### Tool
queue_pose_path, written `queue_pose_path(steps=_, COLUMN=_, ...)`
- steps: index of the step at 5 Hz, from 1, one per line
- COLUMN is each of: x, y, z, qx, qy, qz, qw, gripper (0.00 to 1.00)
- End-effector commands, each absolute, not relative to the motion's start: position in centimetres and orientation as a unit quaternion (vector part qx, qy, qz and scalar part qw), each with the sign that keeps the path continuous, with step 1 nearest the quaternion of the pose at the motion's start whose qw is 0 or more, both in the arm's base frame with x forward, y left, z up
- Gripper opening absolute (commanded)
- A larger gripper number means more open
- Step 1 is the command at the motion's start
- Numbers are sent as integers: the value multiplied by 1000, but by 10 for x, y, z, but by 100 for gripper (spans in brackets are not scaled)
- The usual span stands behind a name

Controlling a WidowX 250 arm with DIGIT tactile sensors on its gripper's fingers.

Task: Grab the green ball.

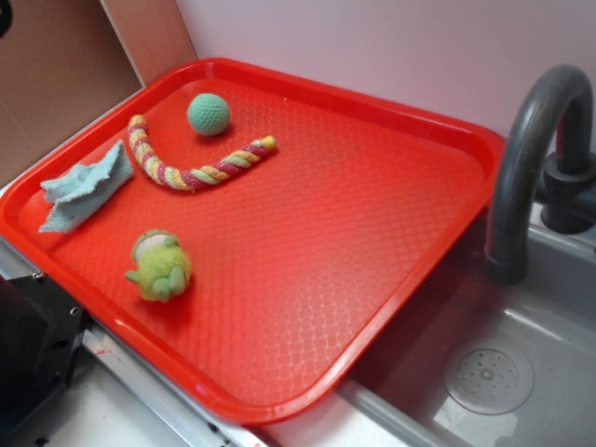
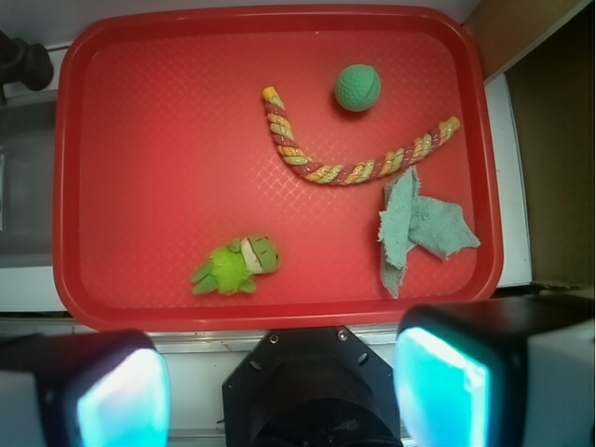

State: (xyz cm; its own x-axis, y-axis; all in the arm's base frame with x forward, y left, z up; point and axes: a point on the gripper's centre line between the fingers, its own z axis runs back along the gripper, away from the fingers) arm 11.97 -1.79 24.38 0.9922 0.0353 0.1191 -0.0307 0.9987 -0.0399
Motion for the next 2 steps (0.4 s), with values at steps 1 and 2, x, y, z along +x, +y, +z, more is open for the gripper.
queue_pose_path(steps=1, x=120, y=-18, z=244, qx=-19, qy=-60, qz=17, qw=998, gripper=100)
queue_pose_path(steps=2, x=135, y=1, z=237, qx=-29, qy=-71, qz=142, qw=987, gripper=100)
